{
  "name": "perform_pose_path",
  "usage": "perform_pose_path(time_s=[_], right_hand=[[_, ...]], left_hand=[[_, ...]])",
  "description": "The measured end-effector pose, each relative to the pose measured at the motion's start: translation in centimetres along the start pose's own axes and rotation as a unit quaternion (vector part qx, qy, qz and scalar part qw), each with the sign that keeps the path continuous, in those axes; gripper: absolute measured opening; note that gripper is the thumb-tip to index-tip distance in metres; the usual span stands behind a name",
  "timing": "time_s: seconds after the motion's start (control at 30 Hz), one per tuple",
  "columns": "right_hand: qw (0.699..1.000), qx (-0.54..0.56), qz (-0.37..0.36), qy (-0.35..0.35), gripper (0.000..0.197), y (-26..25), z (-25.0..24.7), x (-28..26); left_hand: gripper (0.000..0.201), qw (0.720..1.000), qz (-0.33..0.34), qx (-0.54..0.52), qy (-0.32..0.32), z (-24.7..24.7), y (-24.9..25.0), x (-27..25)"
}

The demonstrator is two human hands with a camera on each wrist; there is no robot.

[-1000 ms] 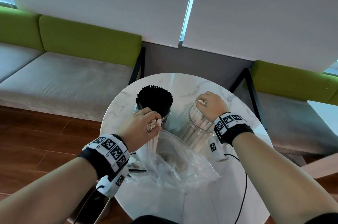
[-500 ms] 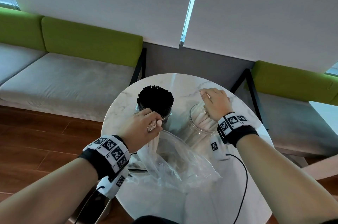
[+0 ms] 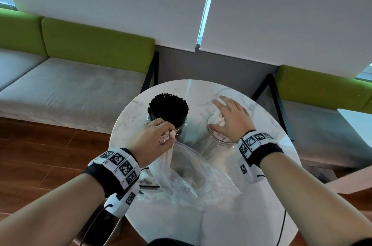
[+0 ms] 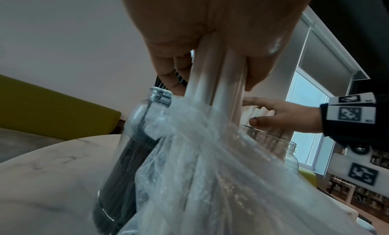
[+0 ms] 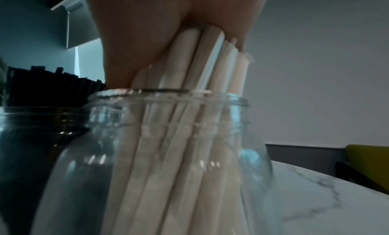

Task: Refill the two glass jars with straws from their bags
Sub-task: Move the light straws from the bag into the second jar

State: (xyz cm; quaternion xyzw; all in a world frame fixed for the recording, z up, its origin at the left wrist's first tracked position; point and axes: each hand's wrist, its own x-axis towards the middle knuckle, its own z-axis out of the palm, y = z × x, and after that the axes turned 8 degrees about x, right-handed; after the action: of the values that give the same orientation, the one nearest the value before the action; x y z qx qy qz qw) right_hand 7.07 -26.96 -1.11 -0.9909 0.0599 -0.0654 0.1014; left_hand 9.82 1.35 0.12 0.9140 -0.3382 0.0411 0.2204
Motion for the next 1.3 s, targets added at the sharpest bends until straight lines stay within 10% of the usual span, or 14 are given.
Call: perform_pose_path(time_s=[0.23, 0.47, 0.8, 0.9, 1.13, 1.3], right_hand=[[0.991, 0.105, 0.018, 0.078, 0.031, -0.5, -0.8, 2.7], [0.996, 0.058, 0.054, -0.03, 0.066, 0.4, -1.1, 3.3], [0.981, 0.16, 0.051, 0.095, 0.062, -1.1, -4.8, -2.2], [0.962, 0.239, 0.018, 0.129, 0.051, -4.1, -3.9, -4.7], [0.866, 0.489, 0.066, -0.081, 0.071, -11.6, 3.5, -7.3], [0.855, 0.508, 0.097, -0.026, 0.058, -12.9, 6.0, -6.7]], left_hand=[[0.018, 1.0, 0.0, 0.011, 0.009, -0.3, 0.0, -0.1], [0.016, 1.0, 0.0, 0.001, 0.009, -0.3, -0.3, 0.1], [0.015, 1.0, 0.008, -0.004, 0.019, -0.2, -0.5, 0.3], [0.015, 1.0, 0.009, -0.008, 0.012, 0.0, -0.7, 0.4], [0.023, 0.995, 0.019, -0.093, -0.029, 0.6, -0.3, 0.2], [0.057, 0.98, -0.015, -0.197, -0.03, 0.0, -0.5, -0.7]])
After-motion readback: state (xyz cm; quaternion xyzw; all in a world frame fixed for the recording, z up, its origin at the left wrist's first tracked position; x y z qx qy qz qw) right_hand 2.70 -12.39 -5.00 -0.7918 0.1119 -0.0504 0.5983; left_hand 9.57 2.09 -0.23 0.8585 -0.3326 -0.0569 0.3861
